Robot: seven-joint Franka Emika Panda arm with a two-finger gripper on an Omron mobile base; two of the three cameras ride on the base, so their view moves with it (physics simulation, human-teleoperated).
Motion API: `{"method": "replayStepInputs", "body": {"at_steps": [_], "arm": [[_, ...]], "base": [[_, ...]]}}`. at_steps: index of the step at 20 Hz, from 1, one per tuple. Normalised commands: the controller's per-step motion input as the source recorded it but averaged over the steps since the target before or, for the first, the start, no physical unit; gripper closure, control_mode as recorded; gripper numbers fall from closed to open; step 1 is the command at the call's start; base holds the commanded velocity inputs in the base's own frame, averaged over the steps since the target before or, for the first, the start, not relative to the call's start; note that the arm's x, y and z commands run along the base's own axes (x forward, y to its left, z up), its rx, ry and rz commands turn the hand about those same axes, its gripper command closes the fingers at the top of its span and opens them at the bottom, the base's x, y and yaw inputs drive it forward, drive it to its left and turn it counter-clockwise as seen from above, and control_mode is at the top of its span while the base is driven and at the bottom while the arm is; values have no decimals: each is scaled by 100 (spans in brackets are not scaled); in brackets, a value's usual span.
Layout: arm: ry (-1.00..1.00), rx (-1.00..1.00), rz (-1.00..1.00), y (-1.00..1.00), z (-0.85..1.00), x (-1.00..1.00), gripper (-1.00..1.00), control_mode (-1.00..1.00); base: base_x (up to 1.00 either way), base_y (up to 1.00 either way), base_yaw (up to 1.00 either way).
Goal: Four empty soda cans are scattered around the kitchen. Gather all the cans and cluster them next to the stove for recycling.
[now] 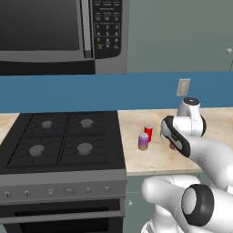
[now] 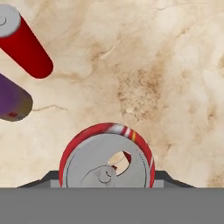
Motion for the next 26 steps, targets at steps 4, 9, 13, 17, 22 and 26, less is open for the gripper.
{"method": "replayStepInputs", "body": {"at_steps": [4, 9, 13, 17, 22, 26], "arm": [[6, 5, 3, -1, -14, 40, 100, -100], [4, 15, 1, 4, -17, 35, 100, -100], [0, 10, 1, 0, -18, 31, 100, -100], [0, 0, 0, 0, -17, 29, 100, -100], [0, 0, 0, 3, -20, 27, 100, -100], [0, 0, 0, 0, -25, 14, 100, -100]], "base": [[0, 0, 0], [0, 0, 0], [0, 0, 0], [0, 0, 0], [0, 0, 0], [0, 0, 0]]}}
